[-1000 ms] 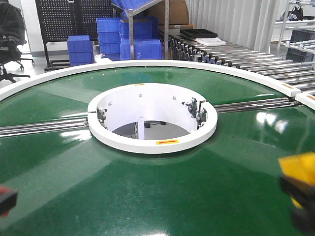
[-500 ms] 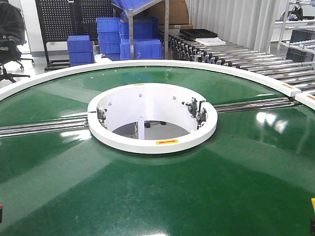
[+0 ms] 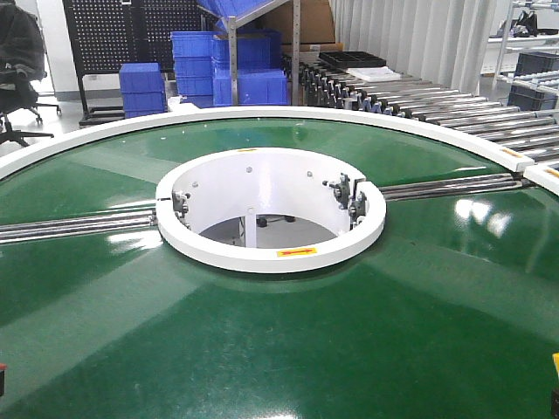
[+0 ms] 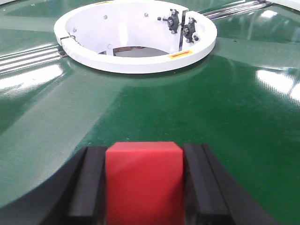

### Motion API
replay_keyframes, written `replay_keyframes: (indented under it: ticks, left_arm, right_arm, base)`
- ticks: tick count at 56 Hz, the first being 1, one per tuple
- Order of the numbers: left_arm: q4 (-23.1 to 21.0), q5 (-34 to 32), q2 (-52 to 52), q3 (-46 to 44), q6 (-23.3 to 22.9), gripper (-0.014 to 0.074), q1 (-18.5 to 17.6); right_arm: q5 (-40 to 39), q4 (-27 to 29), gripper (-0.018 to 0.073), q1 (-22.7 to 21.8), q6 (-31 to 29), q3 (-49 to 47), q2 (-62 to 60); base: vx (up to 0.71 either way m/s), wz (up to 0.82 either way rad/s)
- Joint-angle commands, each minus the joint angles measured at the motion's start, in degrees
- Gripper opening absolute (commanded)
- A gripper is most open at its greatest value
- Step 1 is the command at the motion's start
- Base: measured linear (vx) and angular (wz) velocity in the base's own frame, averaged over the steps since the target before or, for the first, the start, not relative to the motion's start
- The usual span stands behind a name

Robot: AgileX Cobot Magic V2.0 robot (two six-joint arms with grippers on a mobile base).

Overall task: Pick red and yellow blocks into blue bin
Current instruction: 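Drive the base away from the table holding both blocks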

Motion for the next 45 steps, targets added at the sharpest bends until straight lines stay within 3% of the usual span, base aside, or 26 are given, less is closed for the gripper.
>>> replay_keyframes:
  ticks: [1,26,45]
  left_arm:
    - [-0.70,-4.21,-0.11,-1.51,-0.51,-0.0001,-0.34]
    - [-0.70,-4.21,-0.11,-1.51,-0.51,-0.0001,-0.34]
    - [-0.70,-4.21,-0.11,-1.51,-0.51,-0.0001,-0.34]
  right_arm:
    - [-4.74,-0.39,-0.0010,-0.14,-0.49,-1.72,0.04]
    - [-4.74,-0.32,-0.0010,2.09,-0.49,-1.72,0.04]
    - [-4.74,-0.32,-0.0010,2.03,-0.49,-1.72,0.04]
  base:
    - [0.00,0.00]
    - [-0.03,0.12]
    - [-0.09,0.45]
